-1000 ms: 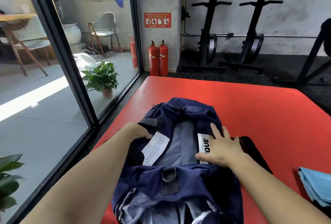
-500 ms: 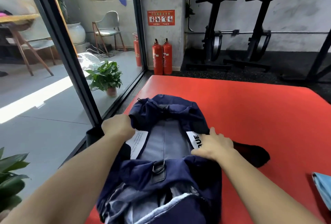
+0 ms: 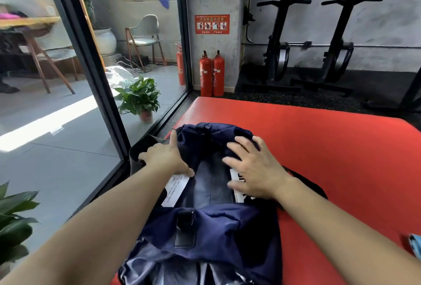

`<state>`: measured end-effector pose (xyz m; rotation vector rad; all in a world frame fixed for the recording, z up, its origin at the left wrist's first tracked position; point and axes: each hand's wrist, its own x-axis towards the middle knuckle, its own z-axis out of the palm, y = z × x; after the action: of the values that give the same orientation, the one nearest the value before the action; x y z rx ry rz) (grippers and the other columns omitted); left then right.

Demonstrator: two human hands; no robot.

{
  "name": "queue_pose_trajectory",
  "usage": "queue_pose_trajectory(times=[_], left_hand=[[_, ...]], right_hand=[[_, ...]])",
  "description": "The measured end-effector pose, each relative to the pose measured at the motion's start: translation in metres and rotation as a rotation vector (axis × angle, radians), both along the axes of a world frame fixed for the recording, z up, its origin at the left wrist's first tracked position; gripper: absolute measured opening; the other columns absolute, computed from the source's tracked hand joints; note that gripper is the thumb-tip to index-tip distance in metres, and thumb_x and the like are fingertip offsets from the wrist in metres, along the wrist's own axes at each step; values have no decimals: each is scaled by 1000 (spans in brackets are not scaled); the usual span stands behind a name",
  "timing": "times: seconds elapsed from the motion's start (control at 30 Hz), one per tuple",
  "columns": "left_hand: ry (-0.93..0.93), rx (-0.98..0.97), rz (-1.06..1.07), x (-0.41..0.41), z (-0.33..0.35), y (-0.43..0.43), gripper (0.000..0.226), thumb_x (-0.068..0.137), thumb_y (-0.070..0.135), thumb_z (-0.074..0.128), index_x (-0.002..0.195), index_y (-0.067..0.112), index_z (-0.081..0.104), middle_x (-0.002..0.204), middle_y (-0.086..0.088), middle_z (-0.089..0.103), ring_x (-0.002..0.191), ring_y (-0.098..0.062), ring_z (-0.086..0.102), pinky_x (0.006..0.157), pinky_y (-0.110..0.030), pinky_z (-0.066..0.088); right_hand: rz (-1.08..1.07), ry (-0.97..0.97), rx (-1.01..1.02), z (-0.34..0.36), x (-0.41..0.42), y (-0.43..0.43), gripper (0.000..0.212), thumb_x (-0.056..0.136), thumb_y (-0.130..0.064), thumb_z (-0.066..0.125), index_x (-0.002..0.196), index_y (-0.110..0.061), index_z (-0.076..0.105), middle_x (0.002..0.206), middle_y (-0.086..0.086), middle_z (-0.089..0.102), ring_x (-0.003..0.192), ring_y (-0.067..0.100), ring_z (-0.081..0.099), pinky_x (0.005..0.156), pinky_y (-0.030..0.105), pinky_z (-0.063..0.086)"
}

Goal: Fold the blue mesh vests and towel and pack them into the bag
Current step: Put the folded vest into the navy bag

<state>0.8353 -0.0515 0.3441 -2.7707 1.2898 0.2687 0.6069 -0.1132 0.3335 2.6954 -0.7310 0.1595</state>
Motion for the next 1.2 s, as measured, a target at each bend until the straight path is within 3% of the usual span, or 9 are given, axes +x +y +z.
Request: queue_pose_trajectory(times=[0.1,0.2,0.4,0.6,0.7,0.83,1.0,1.1,1.2], left_hand=[[-57,7,-37,-2,-7,-6,134,60,63,78,150,41,-18,135,-15,45,122,-36,48,97,-52,41],[-202,-20,-83,3,-4,-12,115,72,37,77,151,43,-7,130,-14,45,117,-33,51,88,-44,41],[-259,-62,-68,20,-12,-12,99,85,23,70,151,44,-1,121,-13,46,108,-31,56,74,-37,40],[-205,-103,-101,17,-17,-11,107,81,26,71,151,40,-9,121,-12,45,106,-29,55,74,-36,41],[-171,-122,-107,10,-9,-11,111,76,40,73,150,39,-9,138,-15,34,122,-33,44,87,-41,41],[-326,-170,-165,-3,8,-16,110,72,58,71,150,34,-3,156,-18,7,136,-36,27,99,-47,35],[-342,-164,-205,-9,17,-22,104,74,55,72,150,30,5,154,-16,14,138,-35,28,102,-48,33],[-348,-141,-221,-6,24,-19,108,70,59,74,150,31,7,148,-13,26,134,-33,35,100,-49,35],[-380,-111,-241,-5,23,-6,115,64,58,78,150,34,5,150,-12,20,138,-32,26,103,-53,31]], right_hand=[[-135,241,67,-4,1,-7,94,70,-86,27,138,-27,51,163,11,9,147,32,-20,105,68,-21],[-320,311,89,0,-1,-12,97,67,-90,36,136,-25,55,164,8,-7,140,33,-37,101,69,-26],[-478,258,239,-10,-15,-22,104,61,-96,34,143,-33,46,164,-4,-8,143,35,-30,102,71,-20],[-531,171,548,-12,-19,-23,103,67,-88,49,152,-33,30,163,-8,-13,149,33,3,113,57,22],[-530,191,538,-11,-18,-22,103,68,-89,47,153,-33,27,163,-5,-14,150,32,-3,115,61,14],[-474,161,475,-10,-14,-19,101,71,-88,43,153,-30,26,163,-1,-14,148,32,-16,114,65,4],[-362,35,460,0,-18,-14,83,83,-78,40,150,-30,31,164,-1,-2,148,24,-21,119,56,0],[-294,-16,447,13,-25,-8,66,90,-67,42,146,-32,41,163,-4,13,149,18,-15,121,47,0],[-227,6,518,20,-23,6,55,94,-63,37,140,-35,49,157,-8,32,150,13,-8,119,45,-6]])
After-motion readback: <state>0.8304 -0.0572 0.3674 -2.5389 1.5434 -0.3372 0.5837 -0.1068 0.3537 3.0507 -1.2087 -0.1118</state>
